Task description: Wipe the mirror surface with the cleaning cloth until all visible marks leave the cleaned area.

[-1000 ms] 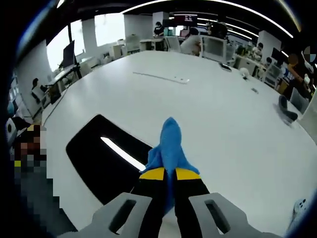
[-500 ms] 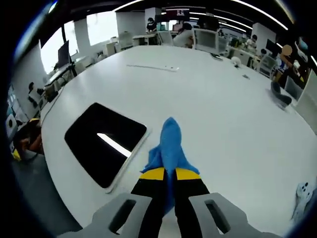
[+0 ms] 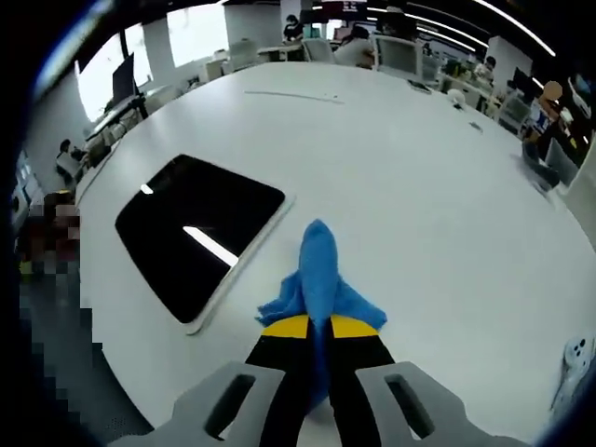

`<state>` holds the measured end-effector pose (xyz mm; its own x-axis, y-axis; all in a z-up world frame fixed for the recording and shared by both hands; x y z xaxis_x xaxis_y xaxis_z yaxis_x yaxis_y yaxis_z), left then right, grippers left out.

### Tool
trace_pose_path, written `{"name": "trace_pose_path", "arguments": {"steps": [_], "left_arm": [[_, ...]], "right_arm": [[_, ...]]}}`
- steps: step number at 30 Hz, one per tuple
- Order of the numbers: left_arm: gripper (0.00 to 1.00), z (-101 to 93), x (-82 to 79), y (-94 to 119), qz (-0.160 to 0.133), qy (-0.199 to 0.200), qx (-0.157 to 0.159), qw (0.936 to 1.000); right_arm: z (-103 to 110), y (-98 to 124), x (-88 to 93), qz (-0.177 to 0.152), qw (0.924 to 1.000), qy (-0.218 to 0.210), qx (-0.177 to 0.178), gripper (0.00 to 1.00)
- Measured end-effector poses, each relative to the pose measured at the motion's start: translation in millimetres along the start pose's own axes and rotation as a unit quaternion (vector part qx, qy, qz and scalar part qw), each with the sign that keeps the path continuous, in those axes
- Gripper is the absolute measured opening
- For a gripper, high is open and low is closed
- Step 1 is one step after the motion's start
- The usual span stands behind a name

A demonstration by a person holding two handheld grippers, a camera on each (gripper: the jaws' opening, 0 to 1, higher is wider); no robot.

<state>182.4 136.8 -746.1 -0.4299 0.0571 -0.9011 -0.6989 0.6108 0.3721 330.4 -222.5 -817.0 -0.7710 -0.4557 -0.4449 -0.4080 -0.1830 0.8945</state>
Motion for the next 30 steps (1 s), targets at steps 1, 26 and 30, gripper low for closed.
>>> {"name": "trace_pose_path", "arguments": {"steps": [1, 26, 30], "left_arm": [[0.99, 0.0, -0.1, 0.0, 0.0, 0.0, 0.0, 1.0], [0.99, -0.8, 0.3, 0.3, 0.002, -0.001, 0.003, 1.0], [0.99, -1.0, 0.3, 0.2, 0.002, -0.002, 0.003, 1.0]], "right_arm": [[0.7, -1.6, 1.1, 0.001, 1.0, 0.0, -0.002, 0.01], [10.8, 25.6, -5.7, -0.051, 0.9984, -0.007, -0.021, 0.2], [12.2, 40.9, -2.0, -0.065, 0.9978, 0.011, -0.005, 0.25]]}}
Point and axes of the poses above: the point that each gripper's makers call its tool centre point, and the gripper's own axes: y roughly backward along the fingers, z roughly to its left, x roughly out of its underside, the point moved 5 cm from there along y, roughly backward along the fingers, and after that the axes turned 7 degrees about z, right-handed, at the moved point
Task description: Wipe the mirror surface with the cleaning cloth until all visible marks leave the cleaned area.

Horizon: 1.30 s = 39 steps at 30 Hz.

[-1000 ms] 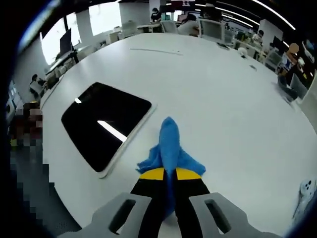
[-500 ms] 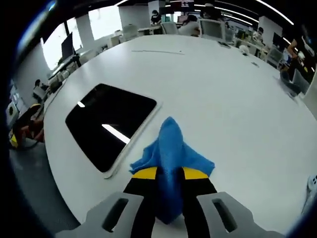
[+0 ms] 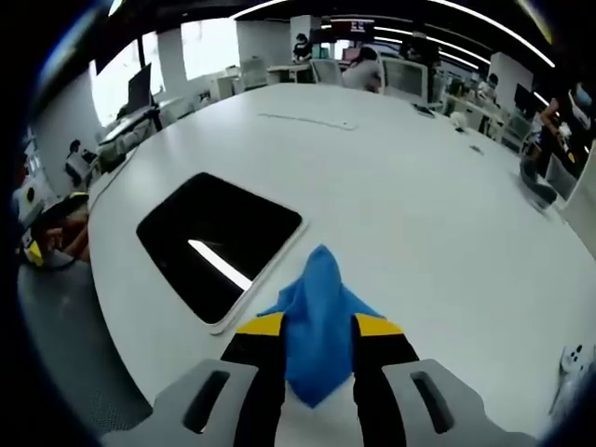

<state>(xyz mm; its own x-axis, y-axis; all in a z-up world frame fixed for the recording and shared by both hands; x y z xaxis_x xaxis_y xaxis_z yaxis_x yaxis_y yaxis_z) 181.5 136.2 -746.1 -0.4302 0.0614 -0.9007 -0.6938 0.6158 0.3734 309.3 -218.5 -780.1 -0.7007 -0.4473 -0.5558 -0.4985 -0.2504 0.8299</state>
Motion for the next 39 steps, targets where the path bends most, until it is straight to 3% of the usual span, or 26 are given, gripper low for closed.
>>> {"name": "trace_pose_path", "arguments": {"steps": [13, 22, 33, 39], "left_arm": [[0.99, -1.2, -0.3, -0.4, -0.001, -0.001, 0.003, 1.0], [0.99, -0.4, 0.5, 0.0, 0.002, -0.001, 0.001, 1.0], [0.99, -1.1, 1.4, 0.2, 0.005, -0.003, 0.002, 1.0], [0.99, -1.8, 1.5, 0.4, 0.005, -0.005, 0.003, 1.0]], "right_arm": [[26.2, 42.0, 27.7, -0.055, 0.9983, -0.017, 0.008, 0.34], [46.3, 54.4, 46.2, -0.077, 0.9958, -0.05, 0.007, 0.42], [64.7, 67.2, 62.1, -0.137, 0.9869, -0.077, 0.035, 0.83], [74.6, 75.0, 73.0, -0.159, 0.9809, -0.109, 0.024, 0.98]]}}
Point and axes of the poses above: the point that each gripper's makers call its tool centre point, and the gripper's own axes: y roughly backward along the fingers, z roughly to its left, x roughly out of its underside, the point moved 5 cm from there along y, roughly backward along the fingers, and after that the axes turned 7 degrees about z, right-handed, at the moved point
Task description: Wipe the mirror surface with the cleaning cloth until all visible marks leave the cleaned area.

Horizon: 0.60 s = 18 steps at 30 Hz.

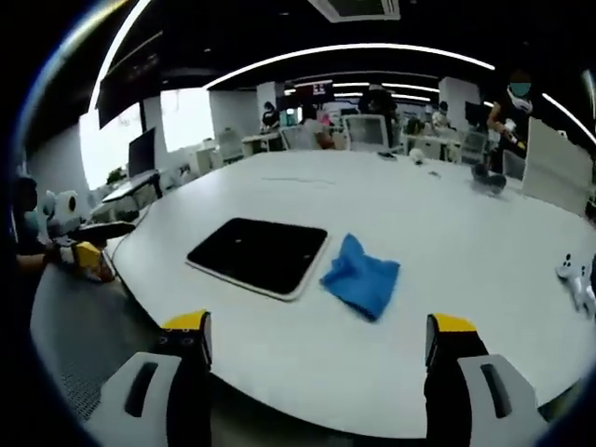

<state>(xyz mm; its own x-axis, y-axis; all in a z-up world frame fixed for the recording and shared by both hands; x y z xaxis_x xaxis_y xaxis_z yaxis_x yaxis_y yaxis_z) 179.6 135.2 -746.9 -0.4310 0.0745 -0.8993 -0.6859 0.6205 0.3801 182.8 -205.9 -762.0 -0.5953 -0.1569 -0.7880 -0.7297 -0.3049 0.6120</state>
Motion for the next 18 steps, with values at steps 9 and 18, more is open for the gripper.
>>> {"name": "trace_pose_path", "arguments": {"steps": [9, 18], "left_arm": [[0.99, 1.5, -0.3, 1.0, -0.002, 0.002, -0.006, 1.0], [0.99, 2.3, -0.2, 0.4, 0.0, 0.002, -0.007, 1.0]], "right_arm": [[0.5, 1.6, -0.5, -0.026, 0.9996, 0.009, 0.008, 1.0], [-0.6, 1.9, -4.2, -0.052, 0.9984, -0.022, -0.007, 1.0]]}}
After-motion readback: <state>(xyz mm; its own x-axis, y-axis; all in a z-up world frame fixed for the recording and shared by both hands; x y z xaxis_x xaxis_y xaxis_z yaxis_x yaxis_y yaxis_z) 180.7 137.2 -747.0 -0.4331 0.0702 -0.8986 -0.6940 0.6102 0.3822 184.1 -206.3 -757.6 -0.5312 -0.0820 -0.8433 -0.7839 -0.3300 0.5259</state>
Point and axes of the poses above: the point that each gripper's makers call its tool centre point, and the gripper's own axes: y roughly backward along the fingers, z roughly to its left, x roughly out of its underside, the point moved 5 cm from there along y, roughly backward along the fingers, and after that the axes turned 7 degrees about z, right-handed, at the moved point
